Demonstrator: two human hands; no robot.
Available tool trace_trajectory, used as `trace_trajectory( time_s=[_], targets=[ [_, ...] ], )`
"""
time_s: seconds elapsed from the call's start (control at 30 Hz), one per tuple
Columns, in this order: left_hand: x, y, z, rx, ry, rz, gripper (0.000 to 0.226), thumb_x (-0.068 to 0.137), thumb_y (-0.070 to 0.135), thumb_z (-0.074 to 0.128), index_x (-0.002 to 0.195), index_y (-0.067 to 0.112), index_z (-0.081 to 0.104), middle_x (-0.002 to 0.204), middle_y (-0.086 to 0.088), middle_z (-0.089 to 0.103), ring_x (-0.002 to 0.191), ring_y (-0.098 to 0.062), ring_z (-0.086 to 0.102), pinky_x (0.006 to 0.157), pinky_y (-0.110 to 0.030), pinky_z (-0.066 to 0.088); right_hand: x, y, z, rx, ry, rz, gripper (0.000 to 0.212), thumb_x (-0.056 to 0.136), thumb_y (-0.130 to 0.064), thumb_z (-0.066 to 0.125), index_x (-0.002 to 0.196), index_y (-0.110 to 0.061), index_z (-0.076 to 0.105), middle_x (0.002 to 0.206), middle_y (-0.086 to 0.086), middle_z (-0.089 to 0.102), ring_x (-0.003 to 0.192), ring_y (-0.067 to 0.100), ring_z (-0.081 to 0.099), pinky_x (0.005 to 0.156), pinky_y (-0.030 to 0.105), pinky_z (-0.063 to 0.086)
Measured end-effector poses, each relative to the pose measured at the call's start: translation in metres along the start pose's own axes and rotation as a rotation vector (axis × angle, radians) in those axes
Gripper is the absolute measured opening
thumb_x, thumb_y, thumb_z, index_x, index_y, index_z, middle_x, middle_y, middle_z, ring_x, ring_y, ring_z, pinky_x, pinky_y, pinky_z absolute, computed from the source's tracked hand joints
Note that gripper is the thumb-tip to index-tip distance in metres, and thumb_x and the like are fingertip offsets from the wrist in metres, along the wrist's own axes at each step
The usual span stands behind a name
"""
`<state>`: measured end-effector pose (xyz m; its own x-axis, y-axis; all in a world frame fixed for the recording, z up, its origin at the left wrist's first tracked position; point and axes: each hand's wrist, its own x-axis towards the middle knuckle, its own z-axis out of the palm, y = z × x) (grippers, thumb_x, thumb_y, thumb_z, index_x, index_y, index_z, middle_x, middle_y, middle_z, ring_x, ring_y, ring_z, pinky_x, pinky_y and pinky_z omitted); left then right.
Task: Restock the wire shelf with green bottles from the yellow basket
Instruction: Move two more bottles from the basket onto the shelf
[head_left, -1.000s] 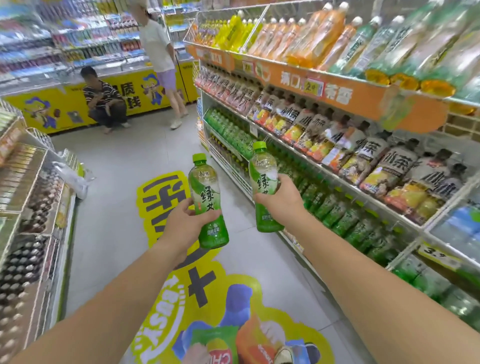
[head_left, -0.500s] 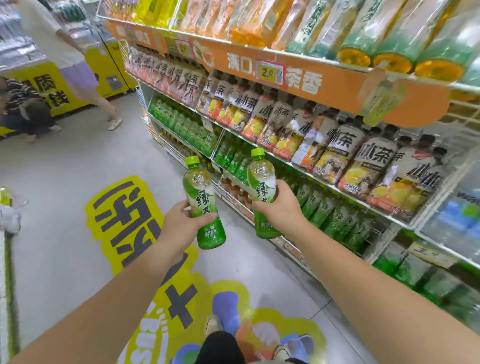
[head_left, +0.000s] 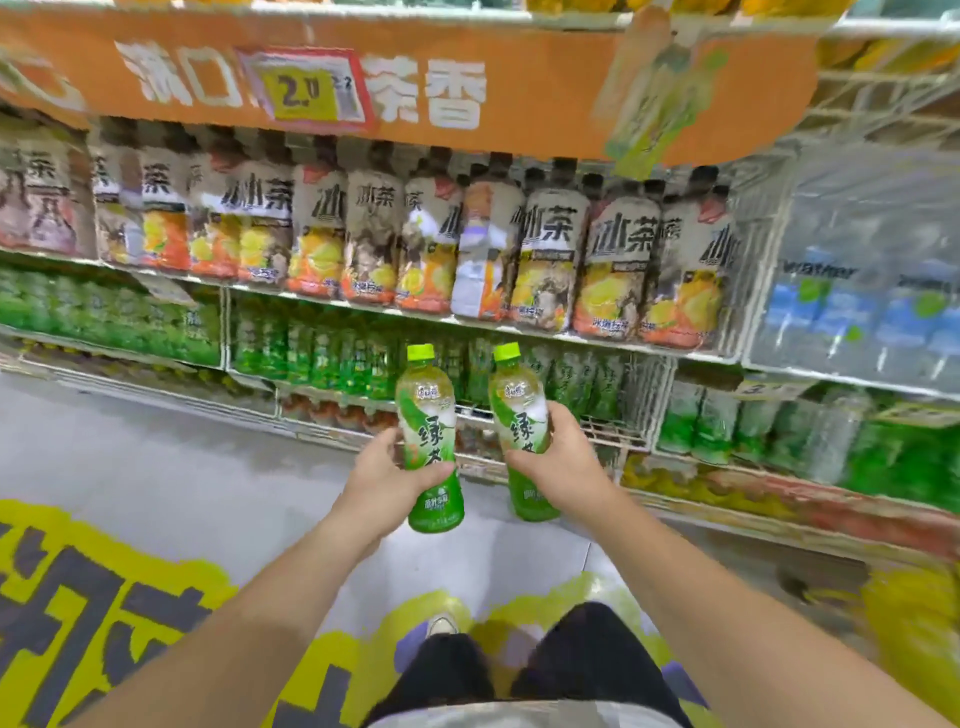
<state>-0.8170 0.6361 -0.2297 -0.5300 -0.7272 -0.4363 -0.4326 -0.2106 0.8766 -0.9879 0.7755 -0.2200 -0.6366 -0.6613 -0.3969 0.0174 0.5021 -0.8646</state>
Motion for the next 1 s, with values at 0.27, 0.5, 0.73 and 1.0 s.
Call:
trace_trajectory(
  time_s=[0.27, 0.5, 0.73, 1.0],
  targets=[
    [0.086, -0.051, 0.043, 0.145, -0.281, -0.015, 0.050, 0.065, 0.010, 0.091, 0.109, 0.018, 0.067, 0.102, -0.001, 0.078, 0.098, -0.021, 0.074, 0.097, -0.050, 0.055, 0.048, 0.088, 0.002, 0.082, 0.243, 0.150, 0.050, 0.074, -0.018, 0.078, 0.117, -0.030, 0.055, 0.096, -0.007, 0.070, 0.087, 0.014, 0.068, 0.080, 0.041, 0.057],
    [0.180, -0.089, 0.136, 0.149, -0.400, 0.049, 0.044, 0.075, -0.005, 0.084, 0.110, 0.015, 0.068, 0.097, 0.004, 0.079, 0.098, -0.016, 0.074, 0.082, -0.026, 0.057, 0.120, 0.172, -0.027, 0.040, 0.402, 0.189, 0.048, 0.078, -0.021, 0.078, 0.120, -0.025, 0.055, 0.100, -0.010, 0.068, 0.093, 0.016, 0.067, 0.072, 0.029, 0.053],
    [0.281, -0.095, 0.226, 0.274, -0.384, 0.258, 0.032, 0.072, 0.024, 0.092, 0.091, 0.025, 0.067, 0.084, 0.018, 0.073, 0.077, 0.010, 0.067, 0.077, -0.012, 0.053, 0.227, 0.221, -0.073, -0.028, 0.475, 0.142, 0.069, 0.086, -0.029, 0.074, 0.143, -0.013, 0.040, 0.122, -0.004, 0.051, 0.121, 0.026, 0.053, 0.086, 0.018, 0.038],
    [0.360, -0.126, 0.278, 0.351, -0.336, 0.446, 0.037, 0.074, 0.039, 0.088, 0.105, 0.028, 0.072, 0.091, 0.017, 0.077, 0.079, 0.005, 0.071, 0.073, -0.016, 0.058, 0.297, 0.273, -0.082, 0.025, 0.618, -0.123, 0.051, 0.083, -0.022, 0.077, 0.117, -0.039, 0.045, 0.098, -0.018, 0.061, 0.082, -0.005, 0.062, 0.068, 0.011, 0.043]
  ],
)
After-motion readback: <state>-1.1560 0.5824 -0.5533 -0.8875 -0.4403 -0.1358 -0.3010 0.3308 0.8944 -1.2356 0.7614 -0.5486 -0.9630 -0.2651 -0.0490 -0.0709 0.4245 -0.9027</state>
